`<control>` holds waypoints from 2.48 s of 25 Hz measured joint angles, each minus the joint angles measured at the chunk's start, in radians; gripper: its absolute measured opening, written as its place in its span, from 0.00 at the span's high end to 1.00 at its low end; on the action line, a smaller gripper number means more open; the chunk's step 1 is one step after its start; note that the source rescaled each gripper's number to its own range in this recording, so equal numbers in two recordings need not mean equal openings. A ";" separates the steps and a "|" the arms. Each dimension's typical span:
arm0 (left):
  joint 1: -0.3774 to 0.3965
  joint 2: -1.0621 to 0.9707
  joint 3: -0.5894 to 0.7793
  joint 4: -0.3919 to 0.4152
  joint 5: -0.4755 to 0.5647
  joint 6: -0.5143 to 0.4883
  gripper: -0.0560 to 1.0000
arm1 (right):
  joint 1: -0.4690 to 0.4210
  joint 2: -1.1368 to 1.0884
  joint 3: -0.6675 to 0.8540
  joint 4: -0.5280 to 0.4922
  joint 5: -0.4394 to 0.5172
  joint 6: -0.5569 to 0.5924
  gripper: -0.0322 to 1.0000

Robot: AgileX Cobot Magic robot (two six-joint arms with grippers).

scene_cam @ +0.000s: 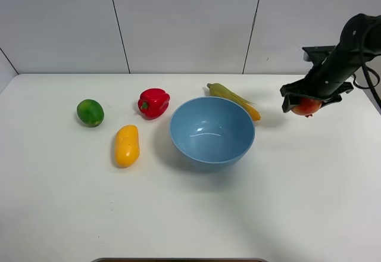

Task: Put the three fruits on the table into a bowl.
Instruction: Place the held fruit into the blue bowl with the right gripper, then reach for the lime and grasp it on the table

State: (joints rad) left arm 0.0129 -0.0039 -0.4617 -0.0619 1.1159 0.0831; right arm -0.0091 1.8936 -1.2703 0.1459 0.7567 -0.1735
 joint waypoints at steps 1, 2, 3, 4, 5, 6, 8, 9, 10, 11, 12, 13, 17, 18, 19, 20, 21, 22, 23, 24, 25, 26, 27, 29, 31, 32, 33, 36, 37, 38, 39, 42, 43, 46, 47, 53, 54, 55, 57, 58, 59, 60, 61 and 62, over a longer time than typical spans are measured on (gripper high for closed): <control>0.000 0.000 0.000 0.000 0.000 0.000 0.00 | 0.010 -0.023 0.000 0.002 0.002 -0.001 0.97; 0.000 0.000 0.000 0.000 0.000 0.000 0.00 | 0.025 -0.045 0.000 0.003 0.009 -0.001 0.97; 0.000 0.000 0.000 0.000 0.000 0.000 0.00 | 0.044 -0.063 0.000 0.005 0.018 -0.001 0.97; 0.000 0.000 0.000 0.000 0.000 0.000 0.00 | 0.061 -0.083 0.000 0.009 0.027 -0.002 0.97; 0.000 0.000 0.000 0.000 0.000 0.000 0.00 | 0.086 -0.102 0.000 0.011 0.032 -0.002 0.97; 0.000 0.000 0.000 0.000 0.000 0.000 0.00 | 0.112 -0.119 0.000 0.012 0.041 -0.004 0.97; 0.000 0.000 0.000 0.000 0.000 0.000 0.00 | 0.165 -0.146 0.000 0.017 0.063 -0.005 0.97; 0.000 0.000 0.000 0.000 0.000 0.000 0.00 | 0.195 -0.158 0.000 0.017 0.074 -0.005 0.97; 0.000 0.000 0.000 0.000 0.000 0.000 0.00 | 0.227 -0.167 0.000 0.018 0.081 -0.005 0.97; 0.000 0.000 0.000 0.000 0.000 0.000 0.00 | 0.253 -0.172 0.000 0.018 0.083 -0.005 0.97; 0.000 0.000 0.000 0.000 0.000 0.000 0.00 | 0.283 -0.176 0.000 0.018 0.086 -0.005 0.97; 0.000 0.000 0.000 0.000 0.000 0.000 0.00 | 0.312 -0.178 0.000 0.018 0.086 -0.005 0.97; 0.000 0.000 0.000 0.000 0.000 0.000 0.00 | 0.408 -0.176 0.000 0.030 0.061 0.000 0.97; 0.000 0.000 0.000 0.000 0.000 0.000 0.00 | 0.429 -0.173 0.000 0.038 0.046 0.002 0.97; 0.000 0.000 0.000 0.000 0.000 0.000 0.00 | 0.445 -0.167 0.000 0.044 0.031 0.003 0.97; 0.000 0.000 0.000 0.000 0.000 0.000 0.00 | 0.462 -0.156 0.000 0.044 0.017 0.003 0.97; 0.000 0.000 0.000 0.000 0.000 0.000 0.00 | 0.478 -0.144 0.000 0.047 0.006 0.003 0.97; 0.000 0.000 0.000 0.000 0.000 0.000 0.00 | 0.488 -0.129 0.000 0.050 -0.008 0.003 0.97; 0.000 0.000 0.000 0.000 0.000 0.000 0.00 | 0.498 -0.111 0.000 0.054 -0.023 0.003 0.97; 0.000 0.000 0.000 0.000 0.000 0.000 0.00 | 0.507 -0.093 0.000 0.057 -0.039 0.003 0.97; 0.000 0.000 0.000 0.000 0.000 0.000 0.00 | 0.515 -0.080 0.000 0.063 -0.053 0.003 0.97; 0.000 0.000 0.000 0.000 0.000 0.000 0.00 | 0.520 -0.063 0.000 0.068 -0.066 0.003 0.97; 0.000 0.000 0.000 0.000 0.000 0.000 0.00 | 0.525 -0.048 0.000 0.070 -0.077 0.003 0.97; 0.000 0.000 0.000 0.000 0.000 0.000 0.00 | 0.531 -0.027 0.000 0.082 -0.090 0.003 0.96; 0.000 0.000 0.000 0.000 0.000 0.000 0.00 | 0.535 -0.013 0.000 0.091 -0.094 0.003 0.76; 0.000 0.000 0.000 0.001 0.000 0.000 0.00 | 0.536 -0.007 0.000 0.095 -0.095 0.003 0.71; 0.000 0.000 0.000 0.001 0.000 0.000 0.00 | 0.536 -0.004 0.000 0.096 -0.096 0.003 0.69; 0.000 0.000 0.000 0.003 0.000 0.000 0.00 | 0.536 0.001 0.000 0.096 -0.097 0.003 0.67; 0.000 0.000 0.000 0.003 0.000 0.000 0.00 | 0.536 0.001 0.000 0.096 -0.097 0.003 0.67; 0.000 0.000 0.000 0.003 0.000 0.000 0.00 | 0.536 -0.005 0.000 0.096 -0.096 0.003 0.67; 0.000 0.000 0.000 0.003 0.000 0.000 0.00 | 0.536 -0.009 0.000 0.096 -0.095 0.003 0.66; 0.000 0.000 0.000 0.003 0.000 0.000 0.00 | 0.536 -0.051 0.000 0.096 -0.075 0.003 0.66; 0.000 0.000 0.000 0.003 0.000 0.000 0.00 | 0.536 -0.067 0.000 0.096 -0.060 0.003 0.66; 0.000 0.000 0.000 0.003 0.000 0.000 0.00 | 0.536 -0.133 0.000 0.096 -0.004 0.023 0.66; 0.000 0.000 0.000 0.003 0.000 0.000 0.00 | 0.536 -0.158 0.000 0.094 0.019 0.032 0.66; 0.000 0.000 0.000 0.003 0.000 0.000 0.00 | 0.536 -0.325 0.000 0.022 0.159 0.129 0.66; 0.000 0.000 0.000 0.003 0.000 0.000 0.00 | 0.536 -0.350 0.000 0.004 0.183 0.150 0.66; 0.000 0.000 0.000 0.003 0.000 0.000 0.00 | 0.536 -0.379 0.000 -0.018 0.207 0.173 0.66; 0.000 0.000 0.000 0.003 0.000 0.000 0.00 | 0.536 -0.430 0.000 -0.065 0.253 0.236 0.60; 0.000 0.000 0.000 0.003 0.000 0.000 0.00 | 0.536 -0.454 0.000 -0.093 0.283 0.259 0.53; 0.000 0.000 0.000 0.003 0.000 0.000 0.00 | 0.536 -0.477 0.000 -0.116 0.318 0.283 0.45; 0.000 0.000 0.000 0.003 0.000 0.000 0.00 | 0.536 -0.497 0.000 -0.146 0.350 0.306 0.36; 0.000 0.000 0.000 0.003 0.000 0.000 0.00 | 0.536 -0.512 0.000 -0.173 0.393 0.322 0.29; 0.000 0.000 0.000 0.003 0.000 0.000 0.00 | 0.536 -0.527 0.000 -0.200 0.429 0.338 0.23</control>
State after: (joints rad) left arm 0.0129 -0.0039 -0.4617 -0.0590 1.1159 0.0831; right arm 0.5268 1.3664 -1.2703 -0.0539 1.1853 0.1648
